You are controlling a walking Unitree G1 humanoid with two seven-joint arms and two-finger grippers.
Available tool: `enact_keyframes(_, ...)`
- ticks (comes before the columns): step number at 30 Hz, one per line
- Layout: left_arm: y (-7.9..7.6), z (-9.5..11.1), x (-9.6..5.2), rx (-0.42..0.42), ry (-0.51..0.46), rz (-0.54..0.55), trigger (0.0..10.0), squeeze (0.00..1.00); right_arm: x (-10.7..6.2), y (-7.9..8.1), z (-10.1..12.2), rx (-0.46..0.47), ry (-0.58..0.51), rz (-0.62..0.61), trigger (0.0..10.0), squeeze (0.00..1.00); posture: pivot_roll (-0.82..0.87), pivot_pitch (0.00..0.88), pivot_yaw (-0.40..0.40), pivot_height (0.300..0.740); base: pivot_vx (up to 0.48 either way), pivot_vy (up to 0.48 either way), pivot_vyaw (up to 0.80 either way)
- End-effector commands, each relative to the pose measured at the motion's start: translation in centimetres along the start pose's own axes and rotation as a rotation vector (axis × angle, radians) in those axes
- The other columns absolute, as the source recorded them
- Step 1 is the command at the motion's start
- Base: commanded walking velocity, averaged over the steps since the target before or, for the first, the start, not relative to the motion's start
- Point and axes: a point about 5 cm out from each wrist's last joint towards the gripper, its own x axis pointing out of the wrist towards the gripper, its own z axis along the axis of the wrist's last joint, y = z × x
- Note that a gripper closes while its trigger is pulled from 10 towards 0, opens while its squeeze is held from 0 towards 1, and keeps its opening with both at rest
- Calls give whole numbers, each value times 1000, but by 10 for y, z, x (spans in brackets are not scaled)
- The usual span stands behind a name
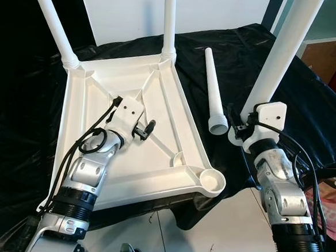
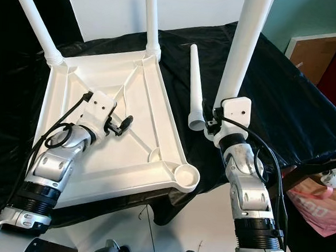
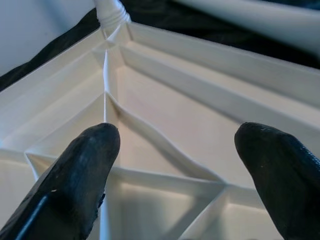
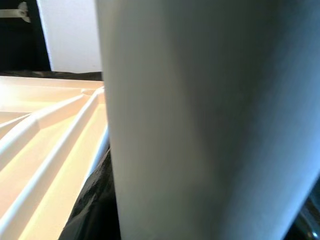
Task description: Building children table
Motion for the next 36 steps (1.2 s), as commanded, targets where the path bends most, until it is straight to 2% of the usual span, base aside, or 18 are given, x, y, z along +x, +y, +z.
enact_keyframes(1, 0, 1, -6, -21, -30, -43, 10000, 0, 0, 2, 6, 3, -32, 10, 10000, 0, -121, 62, 32, 740, 0, 0, 0)
enact_keyframes(3, -1, -2, -10, -43, -19, -117, 10000, 0, 1, 4, 5, 10, -27, 18, 10000, 0, -108, 65, 24, 740, 0, 0, 0)
enact_keyframes(7, -1, -4, -10, -32, -3, -128, 10000, 0, 2, 4, 4, 12, -26, 21, 10000, 0, -104, 66, 22, 740, 0, 0, 0)
enact_keyframes(9, -1, -14, -12, 41, 58, -164, 10000, 0, 5, 4, 5, 12, -29, 25, 10000, 0, -95, 71, 16, 740, 0, 0, 0)
enact_keyframes(10, -1, -14, -12, 41, 58, -164, 10000, 0, 5, 4, 5, 12, -29, 25, 10000, 0, -95, 71, 16, 740, 0, 0, 0)
enact_keyframes(11, -1, -22, -11, 96, 117, -192, 10000, 0, 7, 4, 6, 10, -33, 24, 10000, 0, -93, 72, 14, 740, 0, 0, 0)
enact_keyframes(14, -1, -27, -8, 143, 148, -207, 10000, 0, 8, 3, 6, 10, -34, 24, 10000, 0, -87, 74, 11, 740, 0, 0, 0)
enact_keyframes(16, -1, -27, -8, 143, 148, -207, 10000, 0, 8, 3, 6, 10, -34, 24, 10000, 0, -87, 74, 11, 740, 0, 0, 0)
enact_keyframes(20, 3, -34, 3, 170, 205, -205, 10000, 0, 9, 5, 6, 10, -37, 24, 10000, 0, -89, 79, 13, 740, 0, 0, 0)
enact_keyframes(28, 17, -40, 18, 69, 280, -164, 10000, 0, 8, 3, 6, 7, -36, 17, 10000, 0, -91, 90, 18, 740, 0, 0, 0)
enact_keyframes(29, 17, -41, 19, 53, 290, -166, 5686, 0, 8, 3, 6, 7, -37, 17, 10000, 0, -91, 90, 18, 740, 0, 0, 0)
enact_keyframes(30, 17, -41, 19, 53, 290, -166, 5686, 0, 8, 3, 6, 7, -37, 17, 10000, 0, -91, 90, 18, 740, 0, 0, 0)
enact_keyframes(31, 17, -43, 22, 28, 302, -180, 0, 0, 8, 3, 6, 8, -37, 15, 10000, 0, -95, 94, 22, 740, 0, 0, 0)
enact_keyframes(36, 21, -45, 28, -8, 323, -164, 0, 0, 7, 2, 6, 8, -35, 11, 10000, 0, -95, 97, 24, 740, 0, 0, 0)
